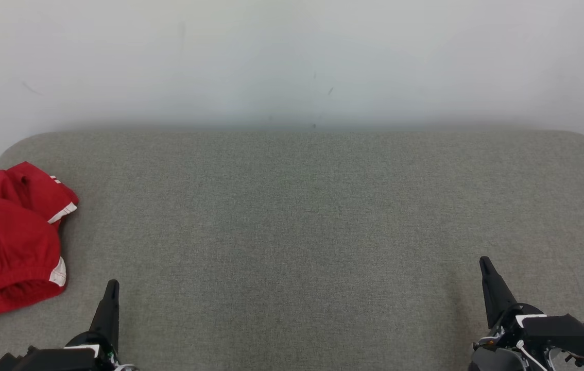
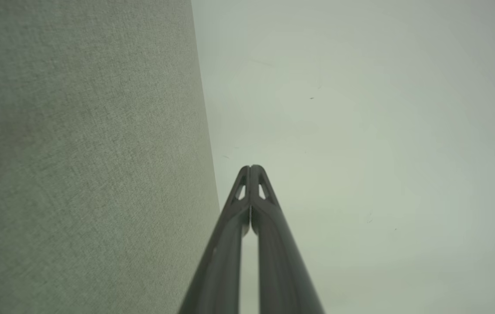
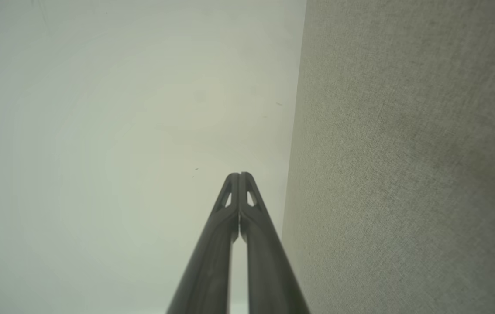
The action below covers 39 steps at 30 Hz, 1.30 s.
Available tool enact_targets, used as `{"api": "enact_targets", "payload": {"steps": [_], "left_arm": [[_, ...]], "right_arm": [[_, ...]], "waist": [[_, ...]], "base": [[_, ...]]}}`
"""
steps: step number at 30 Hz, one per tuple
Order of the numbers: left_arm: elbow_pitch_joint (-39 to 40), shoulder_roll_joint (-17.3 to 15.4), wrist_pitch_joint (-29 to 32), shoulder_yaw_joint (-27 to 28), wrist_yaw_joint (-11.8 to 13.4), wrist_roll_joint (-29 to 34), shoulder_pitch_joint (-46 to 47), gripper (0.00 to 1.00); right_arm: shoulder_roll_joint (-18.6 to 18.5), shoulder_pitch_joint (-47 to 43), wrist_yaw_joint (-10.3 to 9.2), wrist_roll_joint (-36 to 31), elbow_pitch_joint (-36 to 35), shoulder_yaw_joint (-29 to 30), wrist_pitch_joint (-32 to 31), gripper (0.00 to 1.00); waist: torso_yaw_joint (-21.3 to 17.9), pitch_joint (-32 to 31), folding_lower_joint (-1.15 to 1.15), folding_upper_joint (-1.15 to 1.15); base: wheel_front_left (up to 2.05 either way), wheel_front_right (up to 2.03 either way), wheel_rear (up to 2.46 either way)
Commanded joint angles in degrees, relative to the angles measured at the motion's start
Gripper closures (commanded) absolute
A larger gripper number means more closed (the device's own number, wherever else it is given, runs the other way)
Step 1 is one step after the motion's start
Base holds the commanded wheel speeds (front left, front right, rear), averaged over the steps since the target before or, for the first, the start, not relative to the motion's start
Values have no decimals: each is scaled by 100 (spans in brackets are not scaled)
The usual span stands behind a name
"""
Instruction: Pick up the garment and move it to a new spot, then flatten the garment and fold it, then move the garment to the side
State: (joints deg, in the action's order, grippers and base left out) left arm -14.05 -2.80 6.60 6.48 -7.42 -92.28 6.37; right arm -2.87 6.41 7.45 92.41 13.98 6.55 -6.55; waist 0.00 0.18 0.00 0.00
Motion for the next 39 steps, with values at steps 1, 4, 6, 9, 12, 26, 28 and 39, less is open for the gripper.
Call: {"api": "enact_targets", "payload": {"steps": [1, 4, 6, 9, 12, 26, 28, 39], "left_arm": [[15, -16, 6, 17, -19, -28, -35, 100], [15, -15, 6, 18, -19, -28, -35, 100], [15, -16, 6, 16, -19, -28, -35, 100], [15, -16, 6, 16, -19, -28, -35, 100], [15, -16, 6, 16, -19, -28, -35, 100], [15, -15, 6, 16, -19, -28, -35, 100], [15, -16, 6, 16, -19, -28, -35, 100], [15, -15, 6, 18, -19, -28, -35, 100]], "right_arm": [[-1, -47, 7, 3, -6, 0, -15, 100], [-1, -47, 7, 3, -4, 0, -15, 100], [-1, -47, 7, 3, -4, 0, -15, 100], [-1, -47, 7, 3, -6, 0, -15, 100], [-1, -47, 7, 3, -4, 0, -15, 100], [-1, -47, 7, 3, -4, 0, -15, 100], [-1, -47, 7, 3, -4, 0, -15, 100], [-1, -47, 7, 3, -5, 0, -15, 100]], "waist": [[0, 0, 0, 0], [0, 0, 0, 0], [0, 0, 0, 0], [0, 0, 0, 0], [0, 0, 0, 0], [0, 0, 0, 0], [0, 0, 0, 0], [0, 0, 0, 0]], "base": [[0, 0, 0], [0, 0, 0], [0, 0, 0], [0, 0, 0], [0, 0, 0], [0, 0, 0], [0, 0, 0], [0, 0, 0]]}}
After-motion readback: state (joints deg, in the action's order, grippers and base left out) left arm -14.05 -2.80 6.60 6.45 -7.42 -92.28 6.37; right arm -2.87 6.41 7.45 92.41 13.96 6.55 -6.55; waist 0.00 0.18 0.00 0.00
